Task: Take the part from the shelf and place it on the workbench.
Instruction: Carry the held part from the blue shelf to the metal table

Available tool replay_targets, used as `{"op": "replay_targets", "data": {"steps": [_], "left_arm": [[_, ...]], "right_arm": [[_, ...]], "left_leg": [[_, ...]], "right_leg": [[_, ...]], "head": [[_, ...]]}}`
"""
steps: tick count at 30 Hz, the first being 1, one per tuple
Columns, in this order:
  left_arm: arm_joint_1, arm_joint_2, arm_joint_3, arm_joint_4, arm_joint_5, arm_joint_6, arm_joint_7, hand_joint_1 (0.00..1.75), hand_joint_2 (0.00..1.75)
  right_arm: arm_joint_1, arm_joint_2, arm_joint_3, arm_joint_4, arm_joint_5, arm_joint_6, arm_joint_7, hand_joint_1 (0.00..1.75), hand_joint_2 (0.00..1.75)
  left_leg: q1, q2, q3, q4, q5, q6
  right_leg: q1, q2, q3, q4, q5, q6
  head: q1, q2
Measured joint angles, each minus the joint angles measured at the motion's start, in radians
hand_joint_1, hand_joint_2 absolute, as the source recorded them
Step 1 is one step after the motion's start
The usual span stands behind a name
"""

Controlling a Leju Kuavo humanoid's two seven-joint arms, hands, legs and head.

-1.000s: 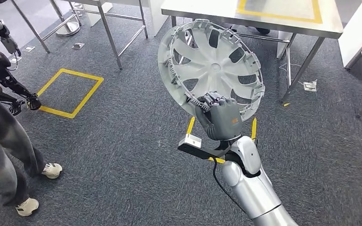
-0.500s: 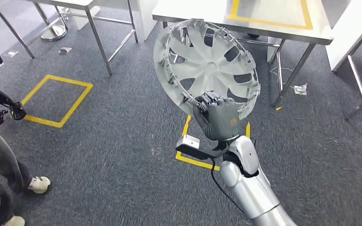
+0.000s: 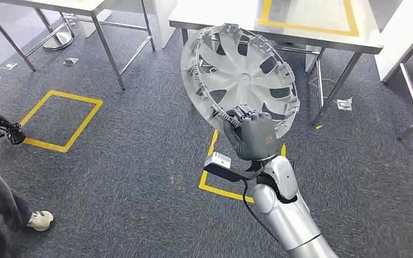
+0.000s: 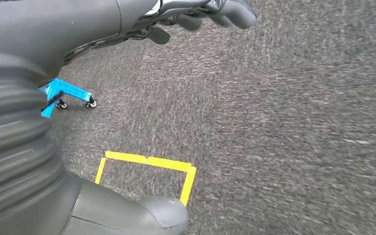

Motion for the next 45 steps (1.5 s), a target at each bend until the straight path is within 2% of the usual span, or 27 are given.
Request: {"op": "replay_targets", "data": {"steps": [2,4,5,6,8,9,10,12,14,16,17,19,20,21,22,24,26,27,29,31,33,35,36,37,40,42,45], "left_arm": [[-0.002,0.000,0.000,0.000,0.000,0.000,-0.002,0.00,1.75],[-0.002,0.000,0.000,0.000,0.000,0.000,-0.005,0.00,1.75],[-0.002,0.000,0.000,0.000,0.000,0.000,-0.007,0.00,1.75],[-0.001,0.000,0.000,0.000,0.001,-0.001,-0.009,0.00,1.75],[0.000,0.000,0.000,0.000,0.001,-0.002,-0.014,0.00,1.75],[0.001,0.000,0.000,0.000,0.001,-0.002,-0.016,0.00,1.75],[0.001,0.000,0.000,0.000,0.001,-0.003,-0.017,0.00,1.75],[0.003,0.001,0.000,0.000,0.002,-0.004,-0.017,0.00,1.75],[0.005,0.001,0.000,0.000,0.004,-0.004,-0.018,0.00,1.75],[0.004,0.000,0.000,0.000,0.005,-0.004,-0.019,0.00,1.75],[0.003,-0.001,0.000,-0.001,0.005,-0.004,-0.019,0.00,1.75],[0.003,0.000,0.000,-0.001,0.005,-0.004,-0.020,0.00,1.75],[0.004,0.000,0.000,-0.001,0.005,-0.004,-0.020,0.00,1.75],[0.005,0.000,0.000,-0.001,0.005,-0.004,-0.019,0.00,1.75],[0.006,0.000,0.000,-0.001,0.005,-0.004,-0.019,0.00,1.75],[0.006,-0.001,0.000,0.000,0.005,-0.004,-0.020,0.00,1.75],[0.006,-0.001,0.000,0.000,0.005,-0.005,-0.020,0.00,1.75],[0.006,-0.001,0.000,0.000,0.005,-0.005,-0.020,0.00,1.75],[0.004,0.000,0.000,-0.001,0.005,-0.005,-0.020,0.00,1.75],[0.002,0.000,0.000,-0.002,0.005,-0.004,-0.021,0.00,1.75],[0.001,0.000,0.000,-0.003,0.005,-0.004,-0.022,0.00,1.75],[0.003,0.000,0.000,-0.003,0.005,-0.004,-0.023,0.00,1.75],[0.005,0.001,0.000,-0.003,0.006,-0.004,-0.022,0.00,1.75],[0.007,0.001,0.000,-0.003,0.006,-0.004,-0.021,0.00,1.75],[0.010,0.003,0.001,-0.002,0.008,-0.004,-0.020,0.00,1.75],[0.008,0.003,0.001,-0.001,0.009,-0.003,-0.020,0.00,1.75],[0.009,0.004,0.002,-0.002,0.011,-0.002,-0.020,0.00,1.75]], "right_arm": [[-0.002,0.000,-0.002,0.000,-0.003,0.001,-0.003,1.75,1.75],[-0.004,0.001,-0.002,0.000,-0.010,0.003,-0.007,1.75,1.75],[-0.004,0.001,-0.003,0.000,-0.015,0.005,-0.009,1.75,1.75],[-0.003,0.001,-0.004,0.000,-0.019,0.007,-0.010,1.75,1.75],[-0.002,0.001,-0.005,0.001,-0.024,0.010,-0.013,1.75,1.75],[-0.003,0.001,-0.005,0.001,-0.025,0.010,-0.014,1.75,1.75],[-0.004,0.001,-0.006,0.001,-0.026,0.010,-0.015,1.75,1.75],[-0.008,0.001,-0.007,0.001,-0.030,0.010,-0.016,1.75,1.75],[-0.009,0.000,-0.008,0.001,-0.034,0.010,-0.016,1.75,1.75],[-0.009,0.000,-0.010,0.001,-0.037,0.010,-0.016,1.75,1.75],[-0.010,0.000,-0.010,0.001,-0.038,0.010,-0.016,1.75,1.75],[-0.009,-0.001,-0.011,0.001,-0.040,0.010,-0.017,1.75,1.75],[-0.007,-0.001,-0.011,0.001,-0.041,0.009,-0.016,1.75,1.75],[-0.004,-0.003,-0.012,0.001,-0.041,0.009,-0.016,1.75,1.75],[-0.002,-0.004,-0.014,0.001,-0.042,0.009,-0.015,1.75,1.75],[0.000,-0.005,-0.017,0.001,-0.042,0.010,-0.014,1.75,1.75],[-0.003,-0.005,-0.017,0.001,-0.042,0.008,-0.015,1.75,1.75],[-0.004,-0.006,-0.018,0.001,-0.043,0.007,-0.016,1.75,1.75],[-0.004,-0.006,-0.021,0.000,-0.048,0.002,-0.017,1.75,1.75],[-0.002,-0.007,-0.025,0.000,-0.055,-0.004,-0.018,1.75,1.75],[-0.002,-0.005,-0.027,-0.001,-0.059,-0.009,-0.021,1.75,1.75],[-0.002,-0.003,-0.027,-0.001,-0.058,-0.010,-0.024,1.75,1.75],[0.000,-0.003,-0.027,-0.001,-0.056,-0.010,-0.025,1.75,1.75],[0.002,-0.003,-0.027,-0.001,-0.055,-0.010,-0.025,1.75,1.75],[0.004,-0.001,-0.027,-0.001,-0.050,-0.009,-0.025,1.75,1.75],[0.001,0.001,-0.027,-0.001,-0.047,-0.009,-0.026,1.75,1.75],[-0.001,0.001,-0.027,-0.001,-0.046,-0.006,-0.027,1.75,1.75]], "left_leg": [[0.002,0.000,-0.058,0.098,-0.026,-0.008],[0.003,0.000,-0.138,0.212,-0.069,-0.014],[0.004,0.000,-0.164,0.238,-0.075,-0.015],[0.004,0.000,-0.175,0.234,-0.061,-0.015],[0.006,-0.009,-0.147,0.128,0.027,-0.013],[0.007,-0.024,-0.126,0.065,0.066,-0.011],[0.008,-0.039,-0.109,0.008,0.085,-0.008],[0.007,-0.057,-0.092,-0.032,0.083,0.000],[0.008,-0.042,-0.081,-0.037,0.082,0.012],[0.011,-0.023,-0.068,-0.044,0.076,0.025],[0.012,-0.013,-0.062,-0.046,0.072,0.032],[0.010,0.005,-0.050,-0.047,0.060,0.040],[0.009,0.014,-0.043,-0.046,0.053,0.041],[0.009,0.023,-0.035,-0.045,0.045,0.041],[0.009,0.032,-0.025,-0.045,0.036,0.040],[0.007,0.049,-0.002,-0.043,0.016,0.035],[0.000,0.066,0.015,-0.042,-0.002,0.026],[-0.003,0.074,0.020,-0.042,-0.008,0.021],[-0.006,0.090,0.030,-0.047,-0.018,0.010],[-0.004,0.072,0.028,-0.025,-0.036,-0.001],[0.000,0.030,-0.022,0.073,-0.075,-0.011],[0.003,0.013,-0.106,0.200,-0.106,-0.017],[0.005,0.011,-0.134,0.229,-0.099,-0.019],[0.005,0.011,-0.143,0.220,-0.070,-0.020],[0.006,0.010,-0.095,0.050,0.055,-0.016],[0.004,0.007,-0.069,-0.018,0.073,-0.003],[0.002,0.004,-0.062,-0.030,0.060,0.022]], "right_leg": [[-0.002,0.001,0.017,-0.004,-0.008,-0.011],[-0.002,0.008,0.027,-0.004,-0.019,-0.015],[-0.001,0.014,0.033,-0.003,-0.025,-0.014],[-0.001,0.021,0.040,-0.003,-0.031,-0.013],[-0.002,0.036,0.056,-0.002,-0.043,-0.008],[-0.002,0.043,0.063,-0.002,-0.048,-0.005],[-0.003,0.051,0.066,-0.001,-0.053,0.000],[-0.006,0.068,0.063,-0.001,-0.060,0.012],[-0.008,0.084,0.062,-0.003,-0.068,0.026],[-0.006,0.061,0.048,0.029,-0.086,0.039],[-0.006,0.041,0.023,0.077,-0.107,0.043],[-0.004,0.014,-0.058,0.212,-0.152,0.051],[-0.005,0.011,-0.094,0.263,-0.159,0.053],[-0.005,0.009,-0.115,0.282,-0.146,0.054],[-0.004,0.006,-0.116,0.259,-0.111,0.052],[0.001,-0.025,-0.072,0.128,-0.019,0.042],[0.012,-0.065,-0.029,0.023,0.024,0.026],[0.016,-0.073,-0.021,0.006,0.023,0.019],[0.014,-0.056,-0.016,0.001,0.017,0.008],[0.007,-0.041,-0.004,-0.007,0.013,-0.002],[0.001,-0.031,0.007,-0.011,0.006,-0.011],[0.000,-0.018,0.015,-0.010,-0.003,-0.014],[0.000,-0.010,0.021,-0.010,-0.008,-0.012],[-0.001,-0.004,0.029,-0.009,-0.014,-0.010],[-0.003,0.008,0.051,-0.003,-0.036,0.003],[0.000,0.012,0.052,0.000,-0.046,0.016],[-0.002,0.013,0.053,-0.001,-0.052,0.033]], "head": [[-0.005,0.000],[-0.008,0.000],[-0.008,0.000],[-0.008,0.000],[-0.008,0.000],[-0.008,0.000],[-0.009,0.000],[-0.010,0.000],[-0.011,0.000],[-0.009,0.000],[-0.008,0.000],[-0.006,0.000],[-0.006,0.000],[-0.006,0.000],[-0.005,0.000],[-0.005,0.000],[-0.006,0.000],[-0.007,0.000],[-0.010,0.000],[-0.013,0.000],[-0.016,0.000],[-0.017,0.000],[-0.017,0.000],[-0.017,0.000],[-0.019,0.000],[-0.022,0.000],[-0.022,0.000]]}}
